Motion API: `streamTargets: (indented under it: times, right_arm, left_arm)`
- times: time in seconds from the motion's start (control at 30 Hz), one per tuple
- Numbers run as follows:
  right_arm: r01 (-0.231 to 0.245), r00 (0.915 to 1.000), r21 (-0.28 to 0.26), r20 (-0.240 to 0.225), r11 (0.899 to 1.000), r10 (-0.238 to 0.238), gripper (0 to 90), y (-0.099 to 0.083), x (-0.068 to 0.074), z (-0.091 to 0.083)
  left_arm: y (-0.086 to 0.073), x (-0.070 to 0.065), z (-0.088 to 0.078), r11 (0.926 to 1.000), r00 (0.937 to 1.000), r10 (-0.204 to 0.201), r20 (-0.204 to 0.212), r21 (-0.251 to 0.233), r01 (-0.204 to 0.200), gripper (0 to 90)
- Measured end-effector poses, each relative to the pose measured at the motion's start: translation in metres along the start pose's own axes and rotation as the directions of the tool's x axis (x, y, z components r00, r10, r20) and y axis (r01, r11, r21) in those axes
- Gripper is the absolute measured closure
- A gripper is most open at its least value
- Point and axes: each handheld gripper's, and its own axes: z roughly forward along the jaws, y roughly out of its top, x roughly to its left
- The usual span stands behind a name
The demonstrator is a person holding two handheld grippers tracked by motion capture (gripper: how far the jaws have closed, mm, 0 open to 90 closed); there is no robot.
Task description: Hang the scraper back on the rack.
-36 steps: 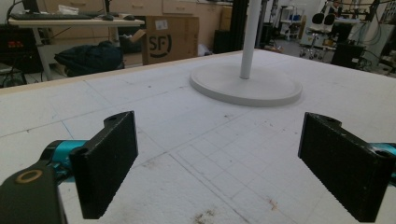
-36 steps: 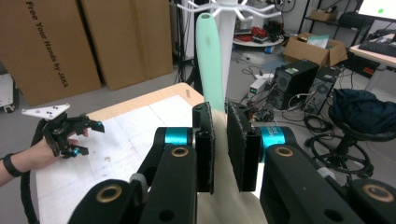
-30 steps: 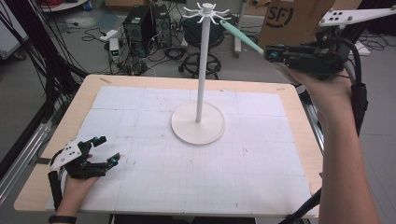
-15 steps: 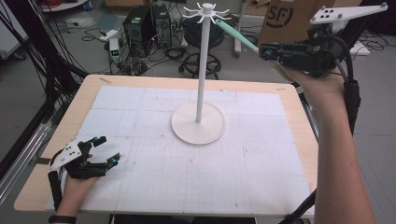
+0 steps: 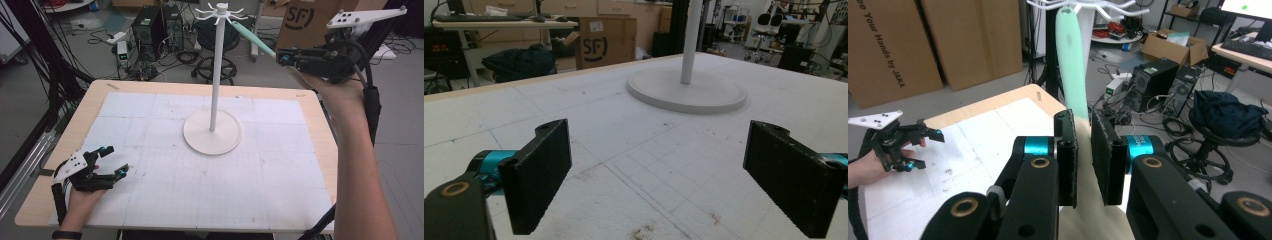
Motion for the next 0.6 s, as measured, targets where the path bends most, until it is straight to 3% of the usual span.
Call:
streamTargets:
  times: [0.6]
  right_arm:
    - [-0.053,0.9980,0.030,0.036,0.998,0.052,81.2,-0.015,-0.013,0.023]
  left_arm:
    - [0.000,0.000,0.000,1.0000,1.0000,0.000,0.000,0.001,0.000,12.4]
